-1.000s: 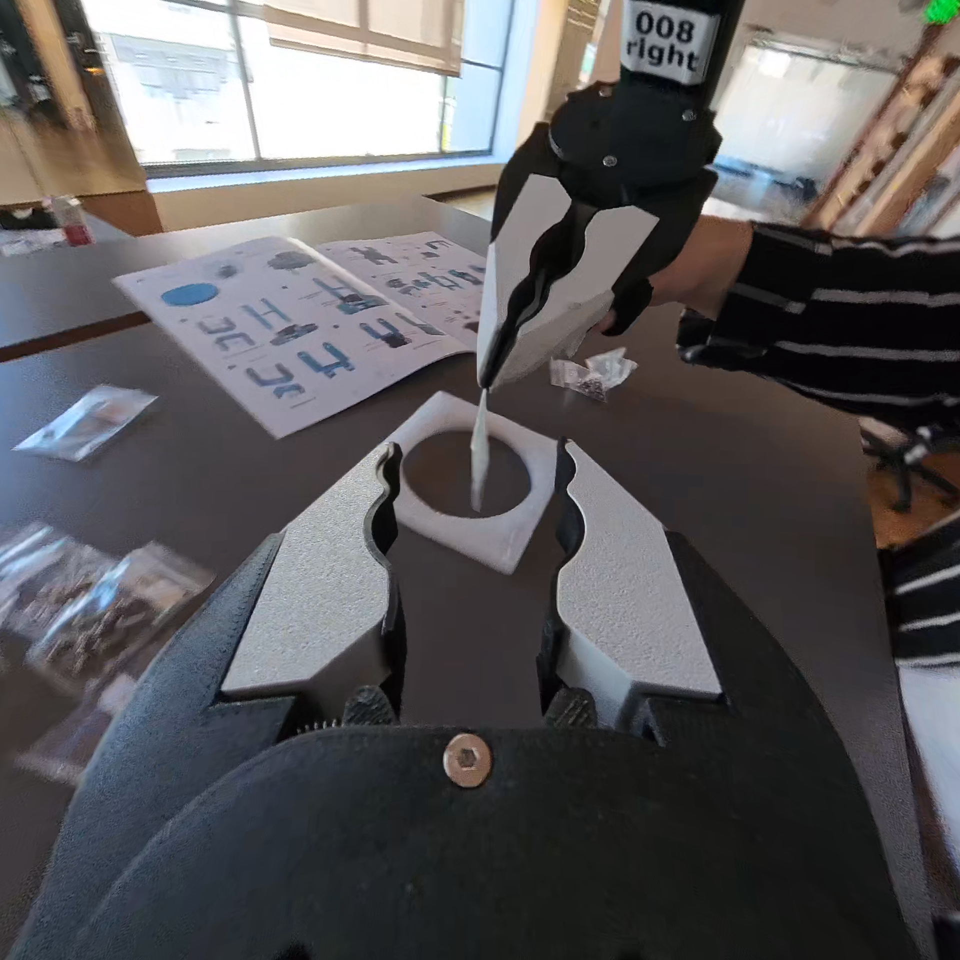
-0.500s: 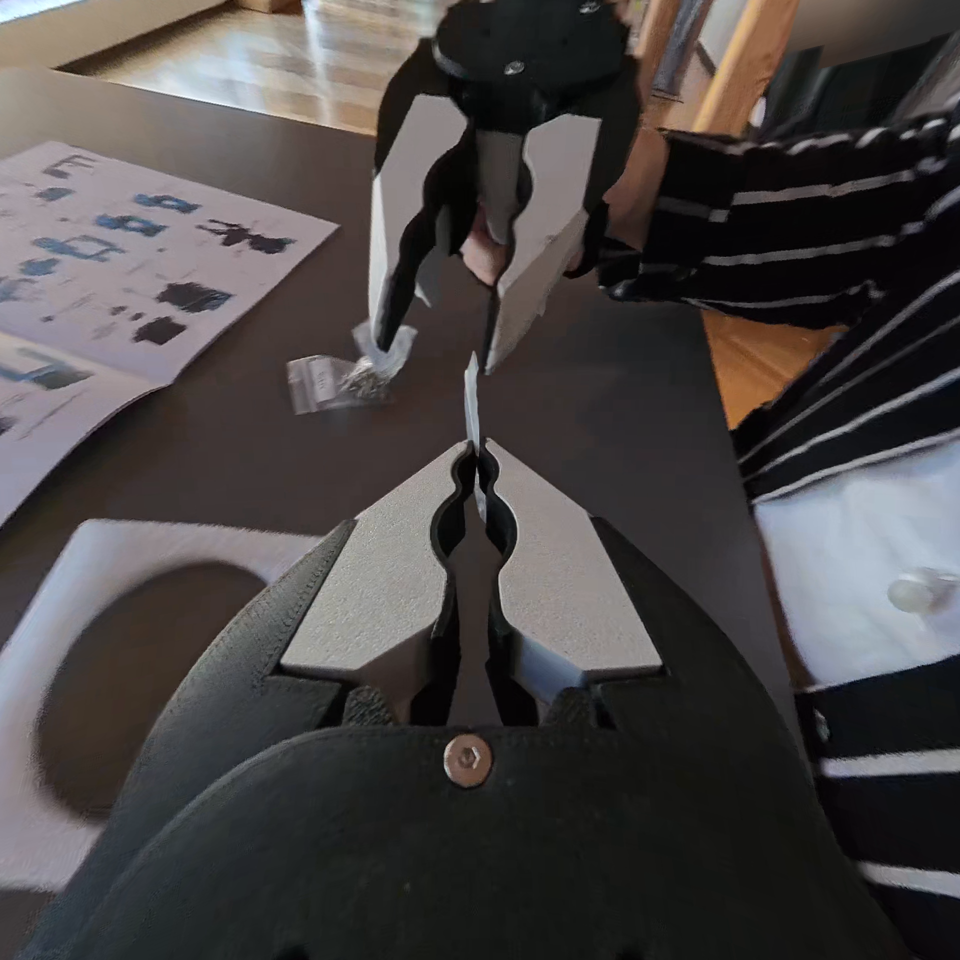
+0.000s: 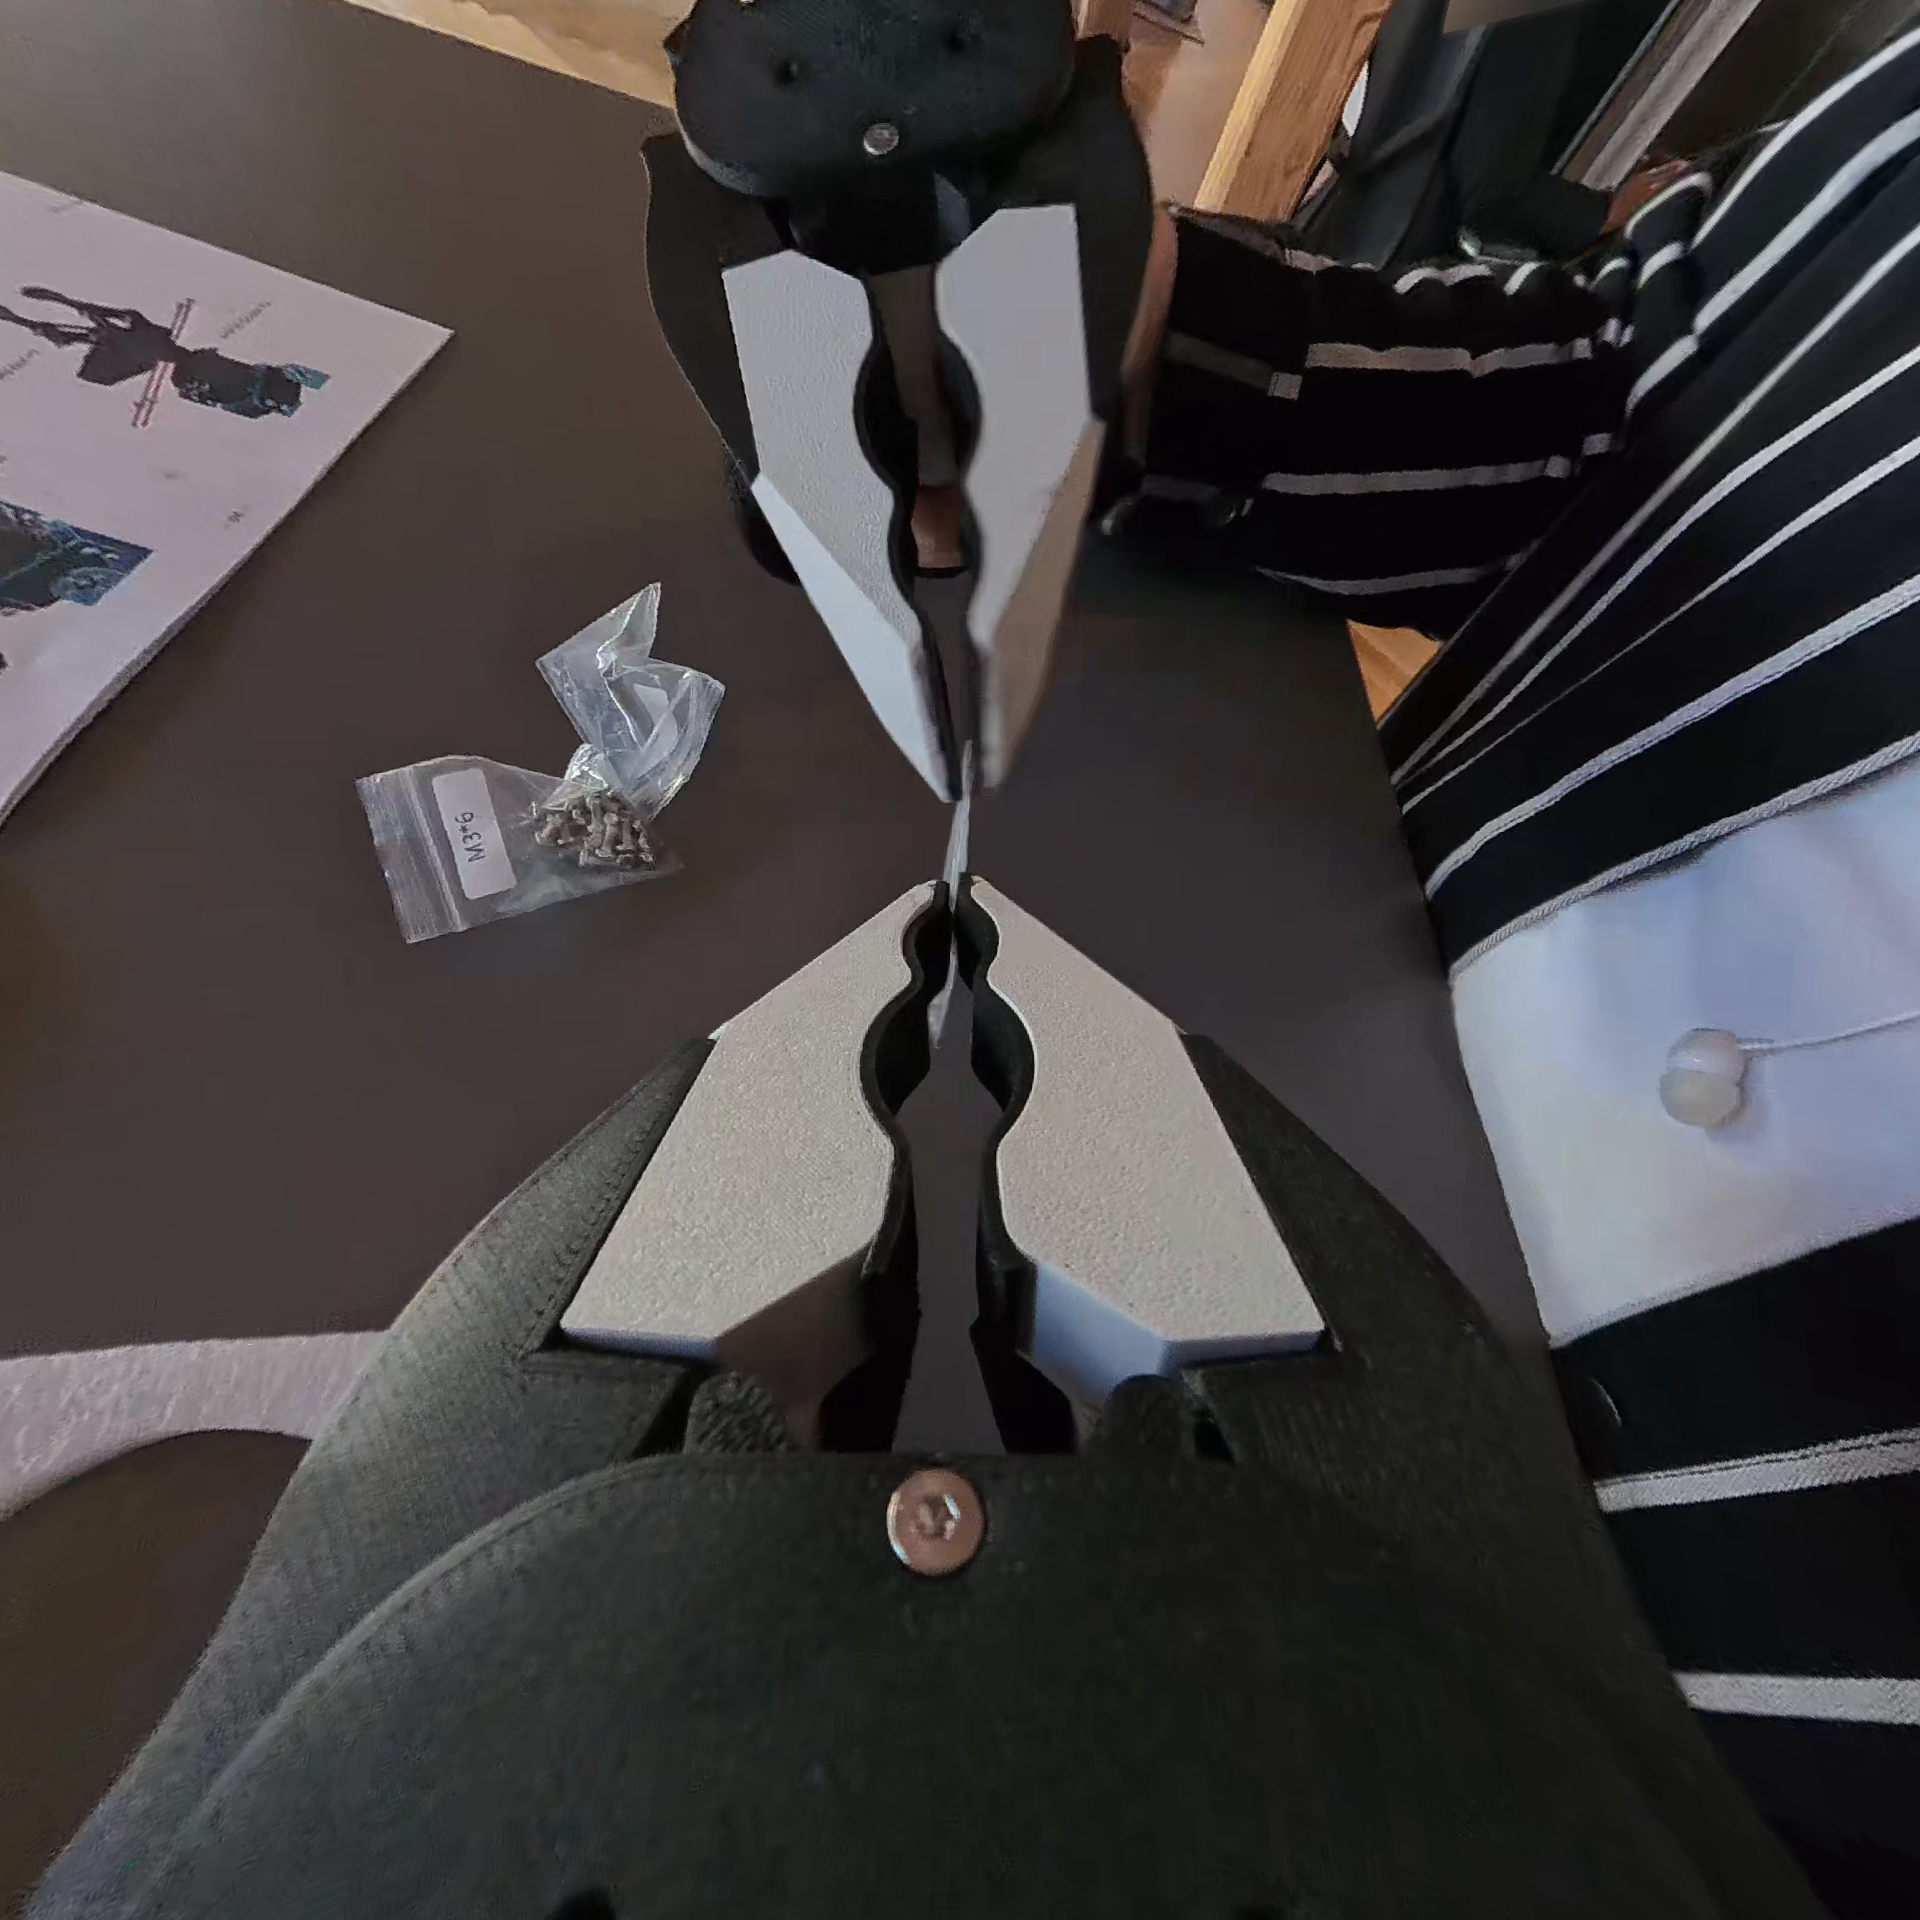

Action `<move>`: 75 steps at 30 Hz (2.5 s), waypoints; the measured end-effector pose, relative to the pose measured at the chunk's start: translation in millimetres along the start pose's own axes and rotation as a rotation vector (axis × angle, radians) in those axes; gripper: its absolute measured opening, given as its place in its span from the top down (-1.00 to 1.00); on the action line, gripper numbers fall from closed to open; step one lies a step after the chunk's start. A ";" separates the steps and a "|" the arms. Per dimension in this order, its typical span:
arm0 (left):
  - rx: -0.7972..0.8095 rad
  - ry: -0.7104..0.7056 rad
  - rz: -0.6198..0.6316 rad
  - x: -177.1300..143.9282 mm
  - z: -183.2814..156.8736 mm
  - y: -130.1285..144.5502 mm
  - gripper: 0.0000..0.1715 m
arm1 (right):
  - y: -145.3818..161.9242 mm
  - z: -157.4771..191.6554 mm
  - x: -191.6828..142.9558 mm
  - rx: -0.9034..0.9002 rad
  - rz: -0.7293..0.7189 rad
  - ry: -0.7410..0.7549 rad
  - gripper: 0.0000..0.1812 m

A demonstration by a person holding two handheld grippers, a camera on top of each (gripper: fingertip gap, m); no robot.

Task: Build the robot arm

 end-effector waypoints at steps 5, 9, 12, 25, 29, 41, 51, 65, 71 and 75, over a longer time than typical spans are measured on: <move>-0.030 -0.056 -0.023 2.6 3.4 0.1 0.87 | -0.1 -6.5 -5.1 0.030 0.010 0.101 1.00; -0.098 -0.161 -0.067 -2.4 2.3 5.8 0.67 | 2.6 -7.6 -6.2 0.077 -0.016 0.114 1.00; -0.131 -0.227 -0.092 -0.6 -1.3 13.1 0.60 | 6.3 -7.0 -4.6 0.070 0.006 0.095 1.00; -0.126 -0.087 -0.049 16.5 -4.4 17.1 1.00 | 6.5 -7.5 -11.0 0.105 -0.016 0.025 0.98; -0.074 -0.077 0.000 16.1 -3.6 16.0 1.00 | -4.3 -15.5 -18.2 0.207 0.001 -0.026 0.89; 0.003 -0.051 -0.012 18.3 -5.1 12.9 1.00 | -15.1 -14.5 -4.8 0.261 0.185 -0.055 0.87; 0.006 -0.042 -0.020 18.2 -5.3 13.4 1.00 | -13.3 -15.3 -3.4 0.257 0.241 -0.033 0.88; 0.015 -0.038 -0.054 16.3 -6.8 13.1 1.00 | -6.7 -4.5 5.0 0.244 0.254 -0.040 0.75; 0.045 -0.037 -0.070 16.0 -9.0 12.4 1.00 | 2.3 0.3 5.6 0.248 0.228 -0.064 0.76; 0.048 -0.022 -0.107 12.9 -9.9 11.3 1.00 | 8.4 -0.6 1.9 0.288 0.173 -0.071 0.89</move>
Point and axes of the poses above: each gripper's, where its closed fingertips meet, x out along the fingers, y out of its underside, z = x × y across the jaws, the point moved 10 cm from there along -x, back along the fingers, and after that the axes turned 3 degrees about x, right-handed, at the moved point
